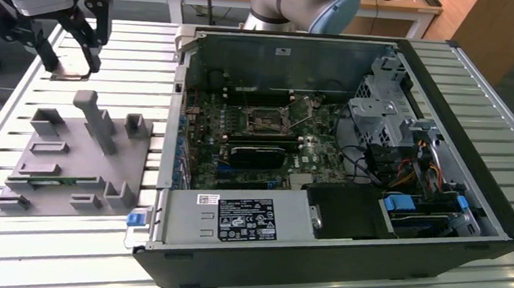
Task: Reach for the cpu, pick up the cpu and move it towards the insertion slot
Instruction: 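Pick up the cpu and move it towards the insertion slot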
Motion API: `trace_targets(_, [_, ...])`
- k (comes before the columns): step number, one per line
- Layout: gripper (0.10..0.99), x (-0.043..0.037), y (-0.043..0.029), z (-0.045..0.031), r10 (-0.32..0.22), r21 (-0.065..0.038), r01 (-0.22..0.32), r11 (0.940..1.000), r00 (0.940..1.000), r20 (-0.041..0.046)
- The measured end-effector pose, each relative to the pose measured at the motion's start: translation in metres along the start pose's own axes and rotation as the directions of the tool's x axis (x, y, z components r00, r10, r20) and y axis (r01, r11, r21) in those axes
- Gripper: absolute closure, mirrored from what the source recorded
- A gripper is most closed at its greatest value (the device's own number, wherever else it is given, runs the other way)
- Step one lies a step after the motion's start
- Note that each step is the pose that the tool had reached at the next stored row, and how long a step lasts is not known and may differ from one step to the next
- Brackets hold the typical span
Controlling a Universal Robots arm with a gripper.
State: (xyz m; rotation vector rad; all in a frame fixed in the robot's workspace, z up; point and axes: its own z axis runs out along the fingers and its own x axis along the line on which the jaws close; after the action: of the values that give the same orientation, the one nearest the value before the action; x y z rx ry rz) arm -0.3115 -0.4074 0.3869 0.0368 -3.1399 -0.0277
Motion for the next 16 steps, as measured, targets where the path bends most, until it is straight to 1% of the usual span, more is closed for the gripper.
trace_targets(9, [0.541, -0.0119, -0.0001, 0.0, 0.0, 0.0, 0.0, 1.0, 1.0, 0.0])
trace_targets(16, [0.541, -0.0229, -0.0001, 0.0, 0.0, 0.0, 0.0, 1.0, 1.0, 0.0])
